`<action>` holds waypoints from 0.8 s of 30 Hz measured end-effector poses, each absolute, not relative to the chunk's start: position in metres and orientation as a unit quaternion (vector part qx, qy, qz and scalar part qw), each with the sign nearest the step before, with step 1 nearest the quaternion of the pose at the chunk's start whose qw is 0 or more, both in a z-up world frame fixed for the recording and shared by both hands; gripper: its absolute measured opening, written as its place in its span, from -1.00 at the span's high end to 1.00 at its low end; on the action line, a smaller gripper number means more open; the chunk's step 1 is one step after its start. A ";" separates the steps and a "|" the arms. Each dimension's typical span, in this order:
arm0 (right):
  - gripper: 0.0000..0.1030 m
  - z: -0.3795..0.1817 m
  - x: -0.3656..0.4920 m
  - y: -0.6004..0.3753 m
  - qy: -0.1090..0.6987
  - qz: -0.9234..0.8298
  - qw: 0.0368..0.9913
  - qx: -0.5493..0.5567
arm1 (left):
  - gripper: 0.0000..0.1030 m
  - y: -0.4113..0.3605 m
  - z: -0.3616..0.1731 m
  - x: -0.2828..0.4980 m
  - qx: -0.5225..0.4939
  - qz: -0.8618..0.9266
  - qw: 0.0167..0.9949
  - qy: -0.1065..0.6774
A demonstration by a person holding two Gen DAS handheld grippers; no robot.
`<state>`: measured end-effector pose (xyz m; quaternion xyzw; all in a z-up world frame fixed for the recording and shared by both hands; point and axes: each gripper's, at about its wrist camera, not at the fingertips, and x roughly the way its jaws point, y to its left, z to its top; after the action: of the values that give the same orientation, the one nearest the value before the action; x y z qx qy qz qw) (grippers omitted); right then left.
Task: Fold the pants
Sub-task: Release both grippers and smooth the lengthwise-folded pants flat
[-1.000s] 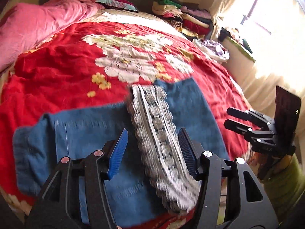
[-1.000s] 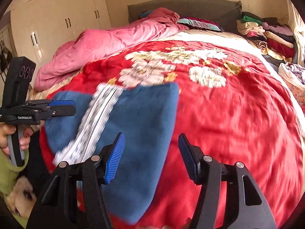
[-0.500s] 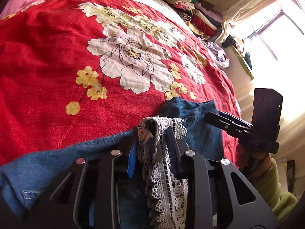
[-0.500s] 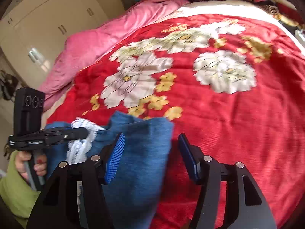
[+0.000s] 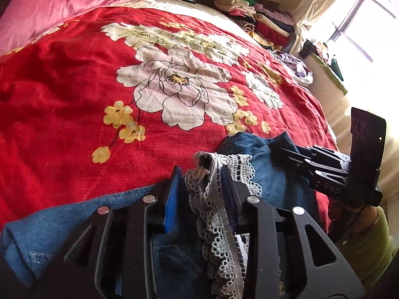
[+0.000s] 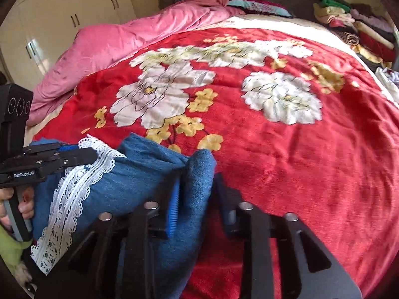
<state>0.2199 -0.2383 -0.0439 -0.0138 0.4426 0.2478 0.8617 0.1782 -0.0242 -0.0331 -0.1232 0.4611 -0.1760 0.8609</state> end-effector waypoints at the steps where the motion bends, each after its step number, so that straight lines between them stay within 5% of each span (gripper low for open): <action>1: 0.17 -0.036 0.214 -0.242 0.430 0.241 0.870 -0.016 | 0.47 -0.022 -0.029 0.175 -0.122 -0.175 0.863 0.457; 6: -0.08 -0.001 0.166 -0.258 0.372 0.241 0.896 -0.017 | 0.41 -0.012 0.000 0.139 -0.105 -0.169 0.887 0.417; 24: -0.07 -0.035 0.038 -0.221 0.413 0.292 0.855 -0.114 | 0.09 -0.066 -0.031 0.023 0.070 -0.173 0.869 0.458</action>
<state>0.0382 -0.2212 -0.0349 -0.1144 0.4127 0.2922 0.8551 0.0225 -0.0661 -0.0308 0.0704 0.4584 -0.1734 0.8688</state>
